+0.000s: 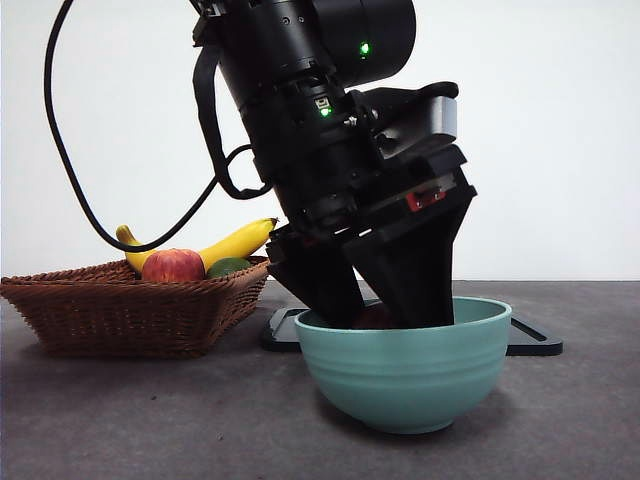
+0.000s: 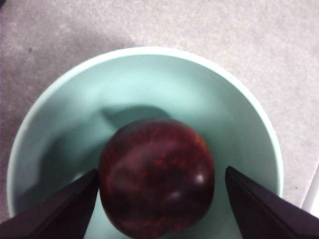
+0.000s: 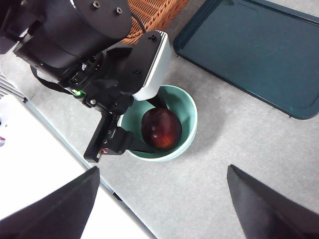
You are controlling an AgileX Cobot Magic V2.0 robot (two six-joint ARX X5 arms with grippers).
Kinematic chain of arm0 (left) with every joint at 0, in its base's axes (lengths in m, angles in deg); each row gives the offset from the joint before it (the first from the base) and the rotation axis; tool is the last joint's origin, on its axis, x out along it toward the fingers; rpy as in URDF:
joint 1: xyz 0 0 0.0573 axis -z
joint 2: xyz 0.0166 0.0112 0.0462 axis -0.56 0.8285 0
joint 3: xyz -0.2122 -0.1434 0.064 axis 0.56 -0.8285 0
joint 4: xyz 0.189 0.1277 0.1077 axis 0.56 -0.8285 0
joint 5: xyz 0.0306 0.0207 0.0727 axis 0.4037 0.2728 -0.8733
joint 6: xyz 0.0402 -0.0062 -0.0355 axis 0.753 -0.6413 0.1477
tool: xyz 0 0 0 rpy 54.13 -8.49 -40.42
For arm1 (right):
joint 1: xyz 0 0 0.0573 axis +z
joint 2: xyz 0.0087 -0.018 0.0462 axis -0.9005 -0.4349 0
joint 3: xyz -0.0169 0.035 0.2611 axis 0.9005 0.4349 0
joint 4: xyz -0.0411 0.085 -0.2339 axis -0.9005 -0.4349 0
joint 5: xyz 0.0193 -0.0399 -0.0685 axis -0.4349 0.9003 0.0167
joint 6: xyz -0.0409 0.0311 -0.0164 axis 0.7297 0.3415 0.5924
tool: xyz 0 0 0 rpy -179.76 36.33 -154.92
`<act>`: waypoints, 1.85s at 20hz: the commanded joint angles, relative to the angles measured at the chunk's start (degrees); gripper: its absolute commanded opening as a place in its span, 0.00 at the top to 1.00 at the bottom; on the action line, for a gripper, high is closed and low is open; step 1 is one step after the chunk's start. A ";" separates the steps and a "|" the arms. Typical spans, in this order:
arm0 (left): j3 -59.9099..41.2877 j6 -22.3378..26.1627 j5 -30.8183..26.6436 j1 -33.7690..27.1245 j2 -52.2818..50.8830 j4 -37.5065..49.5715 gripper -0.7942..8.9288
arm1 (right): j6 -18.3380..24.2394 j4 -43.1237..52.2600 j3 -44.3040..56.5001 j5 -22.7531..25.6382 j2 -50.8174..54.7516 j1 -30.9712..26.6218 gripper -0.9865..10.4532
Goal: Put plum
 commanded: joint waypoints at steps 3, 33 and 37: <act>5.25 -0.04 -0.07 0.70 0.37 -1.75 0.50 | -0.50 0.37 -1.09 -0.02 -0.46 0.24 0.56; -13.03 -4.09 20.52 -29.51 -49.00 -19.06 0.50 | -0.11 1.07 -1.09 0.42 -0.48 0.24 0.56; -14.10 -1.20 21.46 -29.53 -50.36 -24.04 0.50 | -0.13 0.98 -1.09 0.39 -0.48 0.24 0.56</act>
